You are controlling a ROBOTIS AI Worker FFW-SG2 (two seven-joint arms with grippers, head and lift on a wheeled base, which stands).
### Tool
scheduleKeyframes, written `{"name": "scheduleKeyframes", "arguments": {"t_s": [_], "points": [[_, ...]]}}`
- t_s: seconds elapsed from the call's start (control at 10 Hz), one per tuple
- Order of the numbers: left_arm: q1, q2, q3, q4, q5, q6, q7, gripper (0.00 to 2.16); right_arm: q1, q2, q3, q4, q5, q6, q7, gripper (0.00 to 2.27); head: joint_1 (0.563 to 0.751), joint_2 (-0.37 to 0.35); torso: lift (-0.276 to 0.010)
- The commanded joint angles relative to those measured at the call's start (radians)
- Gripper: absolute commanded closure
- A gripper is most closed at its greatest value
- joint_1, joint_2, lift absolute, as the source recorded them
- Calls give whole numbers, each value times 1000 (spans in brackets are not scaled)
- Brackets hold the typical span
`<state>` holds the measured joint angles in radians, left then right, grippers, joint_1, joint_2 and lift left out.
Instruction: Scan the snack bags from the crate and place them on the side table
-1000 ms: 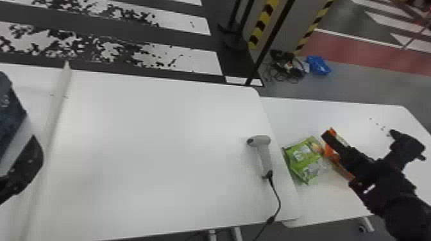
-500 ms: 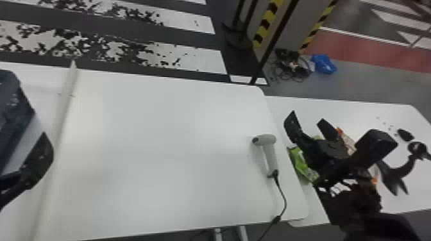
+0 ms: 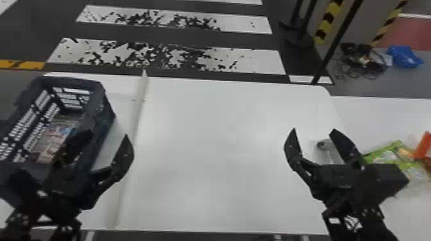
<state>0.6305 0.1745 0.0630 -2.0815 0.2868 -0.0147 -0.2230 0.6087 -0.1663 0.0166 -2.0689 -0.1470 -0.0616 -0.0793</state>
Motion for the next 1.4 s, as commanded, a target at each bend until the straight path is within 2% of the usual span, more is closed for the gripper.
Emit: {"name": "scheduleKeyframes", "arguments": {"t_s": [0.0,0.3,0.6,0.8,0.9,1.0,1.1,1.2,1.3], "points": [[-6,-3,-9,15,0,-7,7,87,2,13,57,59,50,-59,-17,56,695,-36,-81],[-8,-4,-28,31,0,-23,44,87,20,27,88,118,50,-154,-40,56,695,10,-81],[-12,3,3,-29,-2,-17,40,90,23,25,105,139,50,-160,-40,60,695,17,-81],[-49,16,87,-98,-3,146,19,93,20,24,105,155,50,-160,-40,60,695,40,-81],[-83,30,140,-121,-5,266,4,103,19,21,105,161,50,-160,-40,60,695,56,-81],[-115,31,201,-127,-14,355,-41,107,19,19,103,167,50,-160,-40,60,695,79,-81],[-149,42,259,-127,-15,419,-68,144,19,17,103,174,50,-160,-40,60,695,108,-81],[-173,65,308,-123,-17,465,-76,144,19,17,100,181,50,-160,-40,60,695,124,-81],[-192,89,339,-109,-28,465,-90,147,19,16,98,181,50,-154,-40,60,695,165,-81]]}}
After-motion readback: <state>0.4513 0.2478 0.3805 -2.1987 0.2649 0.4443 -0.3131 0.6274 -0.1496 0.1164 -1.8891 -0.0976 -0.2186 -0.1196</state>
